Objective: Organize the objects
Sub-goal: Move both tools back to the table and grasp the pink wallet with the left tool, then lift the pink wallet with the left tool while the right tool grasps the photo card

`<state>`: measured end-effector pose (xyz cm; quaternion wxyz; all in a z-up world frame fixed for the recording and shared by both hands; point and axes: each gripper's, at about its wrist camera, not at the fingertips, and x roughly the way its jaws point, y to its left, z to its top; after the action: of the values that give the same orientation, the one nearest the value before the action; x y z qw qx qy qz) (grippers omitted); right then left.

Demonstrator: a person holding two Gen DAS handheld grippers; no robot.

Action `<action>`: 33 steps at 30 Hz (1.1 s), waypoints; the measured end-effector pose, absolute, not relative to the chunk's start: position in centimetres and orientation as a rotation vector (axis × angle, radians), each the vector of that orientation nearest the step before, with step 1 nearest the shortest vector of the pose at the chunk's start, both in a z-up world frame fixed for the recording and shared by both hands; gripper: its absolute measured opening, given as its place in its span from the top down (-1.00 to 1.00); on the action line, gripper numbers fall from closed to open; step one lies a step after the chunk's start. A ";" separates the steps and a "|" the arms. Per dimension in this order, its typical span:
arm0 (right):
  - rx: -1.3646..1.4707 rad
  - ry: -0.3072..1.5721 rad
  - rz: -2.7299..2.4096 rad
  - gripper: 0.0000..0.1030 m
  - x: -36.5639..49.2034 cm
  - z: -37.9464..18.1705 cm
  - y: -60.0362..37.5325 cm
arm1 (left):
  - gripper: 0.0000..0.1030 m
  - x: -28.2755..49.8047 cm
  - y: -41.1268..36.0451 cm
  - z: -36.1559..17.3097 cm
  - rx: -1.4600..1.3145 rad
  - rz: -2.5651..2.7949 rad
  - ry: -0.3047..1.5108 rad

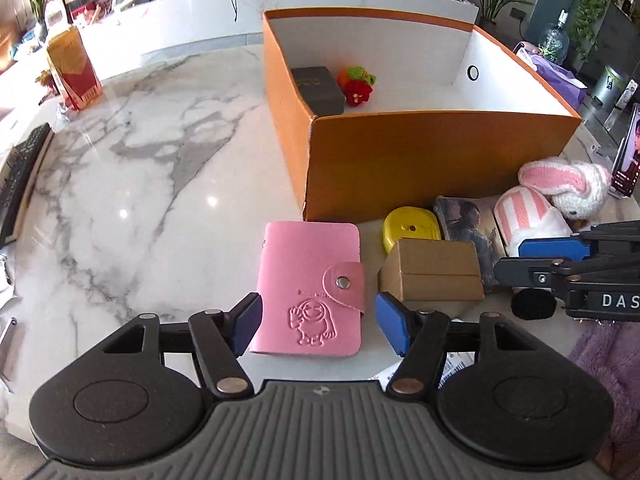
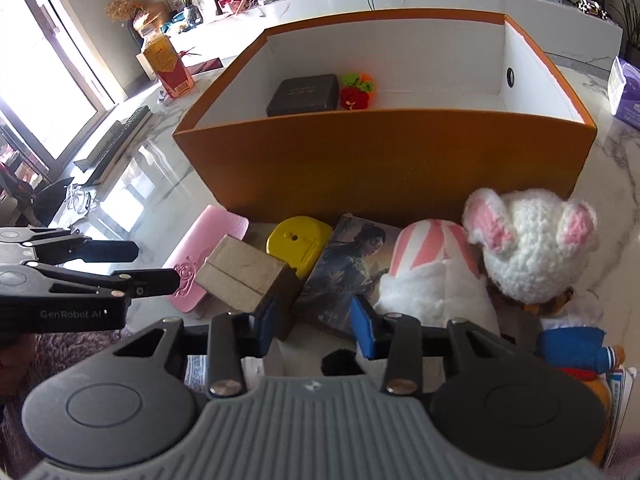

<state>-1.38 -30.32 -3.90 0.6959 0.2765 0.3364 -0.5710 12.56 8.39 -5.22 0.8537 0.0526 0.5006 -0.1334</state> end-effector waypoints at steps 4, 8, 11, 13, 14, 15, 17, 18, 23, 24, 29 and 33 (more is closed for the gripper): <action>0.585 0.787 -1.312 0.20 -0.7 -3.8 -31.6 | -0.46 14.6 8.8 -6.6 0.082 -0.252 1.113; 0.612 0.810 -1.324 0.25 -0.8 -4.4 -33.0 | -0.58 15.7 9.3 -7.6 0.047 -0.216 1.147; 0.623 0.819 -1.327 0.27 -0.8 -4.7 -33.6 | -0.71 16.5 9.9 -8.3 -0.013 -0.223 1.185; 0.638 0.821 -1.329 0.27 -0.9 -4.9 -33.9 | -0.74 16.8 10.1 -8.7 -0.040 -0.237 1.207; 0.648 0.820 -1.328 0.27 -1.0 -5.0 -34.0 | -0.80 16.9 10.1 -9.0 -0.053 -0.241 1.218; 0.655 0.819 -1.325 0.27 -1.1 -5.0 -34.1 | -0.84 17.1 10.1 -9.2 -0.069 -0.248 1.229; 0.650 0.824 -1.325 0.27 -1.0 -5.1 -34.2 | -0.84 17.2 9.9 -9.2 -0.059 -0.255 1.221; 0.649 0.826 -1.324 0.27 -1.0 -5.1 -34.3 | -0.84 17.2 9.7 -9.2 -0.049 -0.258 1.216; 0.652 0.824 -1.318 0.28 -1.0 -5.1 -34.5 | -0.70 17.1 8.6 -9.1 -0.002 -0.268 1.197; 0.654 0.824 -1.316 0.28 -1.0 -5.0 -34.5 | -0.63 17.0 8.7 -9.0 -0.007 -0.266 1.194; 0.711 0.833 -1.300 0.37 -1.8 -4.6 -34.8 | 0.21 16.4 10.1 -7.4 -0.057 -0.230 1.152; 0.823 0.826 -1.304 0.42 -2.8 -4.2 -35.6 | 0.39 15.7 10.1 -6.9 -0.062 -0.229 1.126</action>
<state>-2.85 -35.60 -4.19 0.6414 0.3609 0.3622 -0.5720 15.66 10.13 -6.88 0.8391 -0.0293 0.5323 -0.1083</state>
